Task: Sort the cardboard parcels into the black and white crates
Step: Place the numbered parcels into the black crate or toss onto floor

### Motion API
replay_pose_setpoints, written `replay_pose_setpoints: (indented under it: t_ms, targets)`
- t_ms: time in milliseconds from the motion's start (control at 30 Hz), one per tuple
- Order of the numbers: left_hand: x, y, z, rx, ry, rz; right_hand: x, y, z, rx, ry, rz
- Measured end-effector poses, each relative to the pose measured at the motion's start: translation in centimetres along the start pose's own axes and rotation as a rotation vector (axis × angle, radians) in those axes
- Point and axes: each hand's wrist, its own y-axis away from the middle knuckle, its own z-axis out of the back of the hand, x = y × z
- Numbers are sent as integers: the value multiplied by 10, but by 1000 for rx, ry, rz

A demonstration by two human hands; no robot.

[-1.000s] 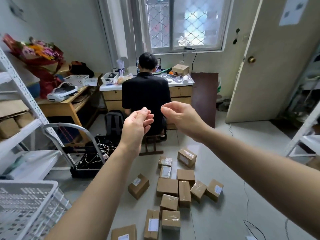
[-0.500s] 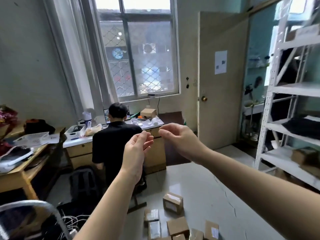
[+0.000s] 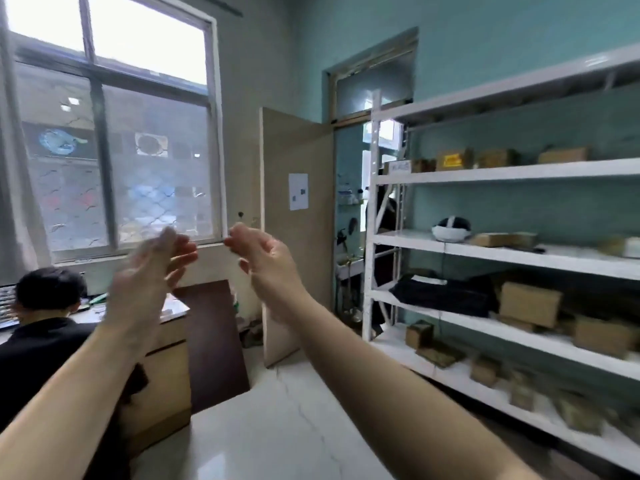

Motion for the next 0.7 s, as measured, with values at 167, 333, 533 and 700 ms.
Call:
replay_pose_setpoints:
  t_ms: [167, 333, 533, 700]
  targets:
    - [-25, -25, -7, 34, -22, -70, 18, -3, -2, 46, -68, 89]
    - [-56, 20, -20, -21, 20, -230, 42, -3, -14, 105, -125, 255]
    - [-63, 40, -12, -71, 16, -255, 47, 3, -25, 130, -237, 209]
    - [-62, 46, 4, -104, 121, -273, 39, 5, -41, 174, -180, 260]
